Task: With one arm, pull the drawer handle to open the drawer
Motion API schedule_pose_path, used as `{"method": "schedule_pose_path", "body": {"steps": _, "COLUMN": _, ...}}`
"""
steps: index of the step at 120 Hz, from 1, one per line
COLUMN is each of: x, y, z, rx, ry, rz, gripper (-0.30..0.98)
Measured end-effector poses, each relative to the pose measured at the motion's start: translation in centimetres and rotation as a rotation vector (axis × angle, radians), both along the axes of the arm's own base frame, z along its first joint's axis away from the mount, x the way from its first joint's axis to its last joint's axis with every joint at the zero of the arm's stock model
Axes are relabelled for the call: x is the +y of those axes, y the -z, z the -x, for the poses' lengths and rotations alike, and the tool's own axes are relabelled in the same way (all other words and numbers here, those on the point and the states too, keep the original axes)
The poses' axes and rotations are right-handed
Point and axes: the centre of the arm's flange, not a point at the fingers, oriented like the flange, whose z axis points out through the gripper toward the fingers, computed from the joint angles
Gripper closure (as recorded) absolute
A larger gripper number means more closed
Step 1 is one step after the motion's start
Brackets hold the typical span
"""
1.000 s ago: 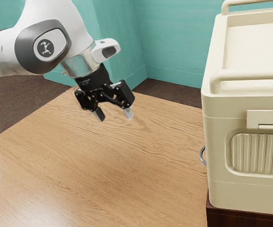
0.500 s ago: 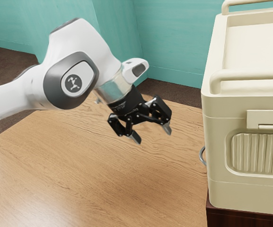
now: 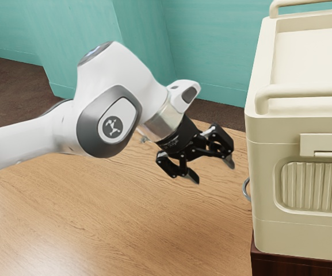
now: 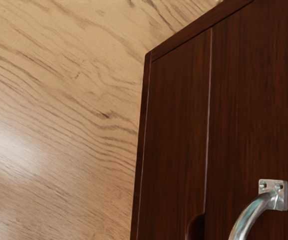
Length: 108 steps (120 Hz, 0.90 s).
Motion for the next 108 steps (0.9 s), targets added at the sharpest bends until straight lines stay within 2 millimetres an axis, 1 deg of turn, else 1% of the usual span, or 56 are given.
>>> {"method": "schedule_pose_path", "body": {"steps": 14, "x": 0.3, "y": 0.3, "z": -0.2, "rx": -0.007, "ry": -0.027, "rz": 0.008, "gripper": 0.11}}
{"method": "schedule_pose_path", "body": {"steps": 38, "x": -1.1, "y": 0.6, "z": 0.0, "rx": -0.021, "ry": -0.03, "rz": 0.016, "gripper": 0.18}}
{"method": "schedule_pose_path", "body": {"steps": 64, "x": -0.8, "y": 1.0, "z": -0.2, "rx": -0.026, "ry": -0.056, "rz": 0.022, "gripper": 0.22}}
{"method": "schedule_pose_path", "body": {"steps": 89, "x": -2.5, "y": 1.3, "z": -0.1, "rx": -0.03, "ry": -0.043, "rz": 0.025, "gripper": 0.26}}
{"method": "schedule_pose_path", "body": {"steps": 108, "x": -2.5, "y": 2.1, "z": -0.4, "rx": -0.019, "ry": -0.051, "rz": 0.023, "gripper": 0.27}}
